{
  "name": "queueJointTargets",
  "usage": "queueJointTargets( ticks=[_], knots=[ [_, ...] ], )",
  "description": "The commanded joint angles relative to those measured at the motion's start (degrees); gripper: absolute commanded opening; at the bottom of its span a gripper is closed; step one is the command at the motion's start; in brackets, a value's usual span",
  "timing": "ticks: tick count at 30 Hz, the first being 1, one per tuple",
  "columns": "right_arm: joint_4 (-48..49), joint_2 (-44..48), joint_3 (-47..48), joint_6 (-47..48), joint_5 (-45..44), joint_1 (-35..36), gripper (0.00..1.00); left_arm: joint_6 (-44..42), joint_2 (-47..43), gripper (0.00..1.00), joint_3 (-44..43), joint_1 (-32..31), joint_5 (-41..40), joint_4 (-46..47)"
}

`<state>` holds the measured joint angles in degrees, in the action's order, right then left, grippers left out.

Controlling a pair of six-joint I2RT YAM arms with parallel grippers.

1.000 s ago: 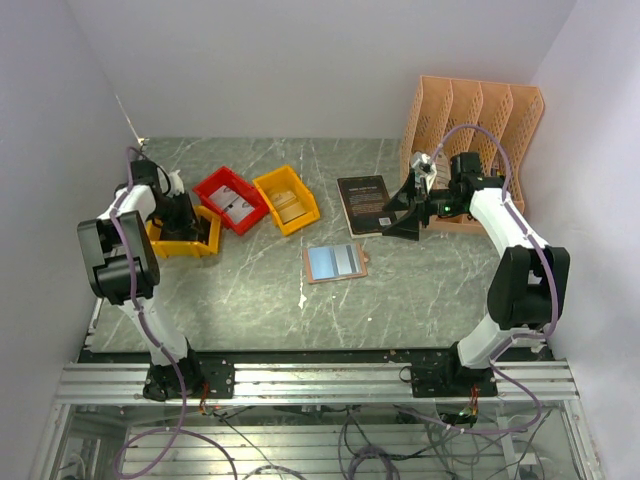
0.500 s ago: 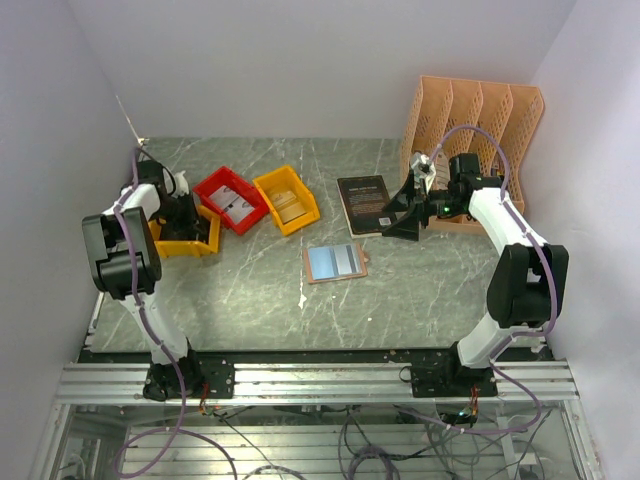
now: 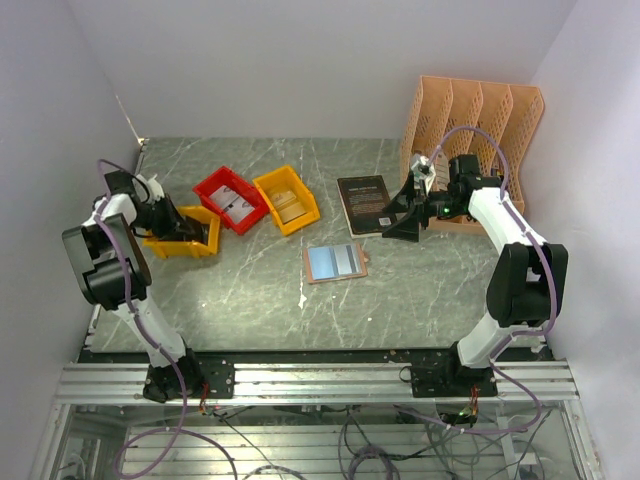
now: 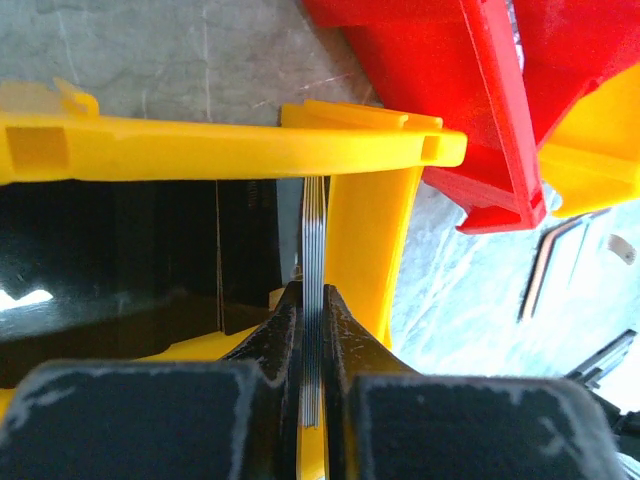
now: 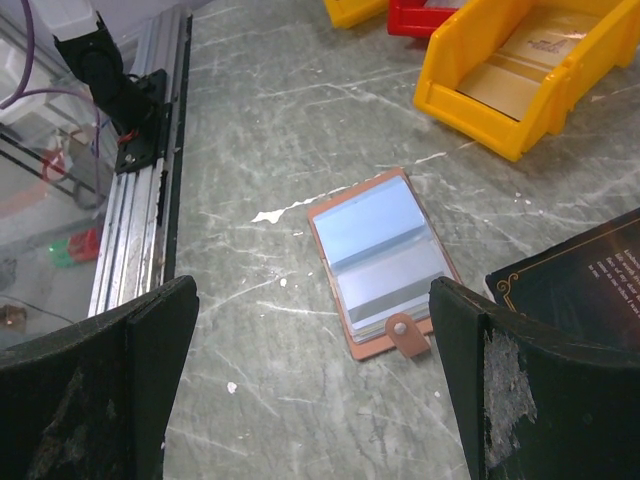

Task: Put the credit cards into the card holder
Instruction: Adjust the credit card in the storage box.

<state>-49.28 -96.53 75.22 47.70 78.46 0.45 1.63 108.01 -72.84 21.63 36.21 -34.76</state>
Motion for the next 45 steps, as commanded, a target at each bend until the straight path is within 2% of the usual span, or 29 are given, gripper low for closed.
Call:
queueJointTargets(
  ticks=[1,6,18,29,32,38,45],
  knots=[
    [-1.3,-0.9,1.5,1.6,0.9,-0.6,1.0,0.9,-2.3,0.07,1.3,2.4,8.2,2.0],
    [-2.0,-1.2,1.7,2.4,1.2,-0.5,1.0,2.2,-2.0,0.1,1.0,4.7,10.5,2.0],
    [-2.7,-1.6,1.9,3.2,1.3,-0.5,1.0,2.3,0.9,0.37,-0.1,4.9,9.5,0.3],
    [-3.2,-1.9,2.1,3.5,1.3,-0.6,1.0,3.1,1.5,0.34,0.1,4.5,8.3,1.0],
    [-3.5,-2.0,2.3,3.8,1.3,-0.5,1.0,2.8,2.1,0.31,-0.1,3.5,8.9,0.8],
    [-3.7,-2.2,2.3,4.0,1.2,-0.6,1.0,1.7,3.2,0.38,-1.8,0.1,3.8,-0.3],
    [-3.9,-2.4,2.4,4.1,1.2,-0.6,1.0,1.9,5.5,0.39,-3.9,-4.0,2.1,-0.4]
  ],
)
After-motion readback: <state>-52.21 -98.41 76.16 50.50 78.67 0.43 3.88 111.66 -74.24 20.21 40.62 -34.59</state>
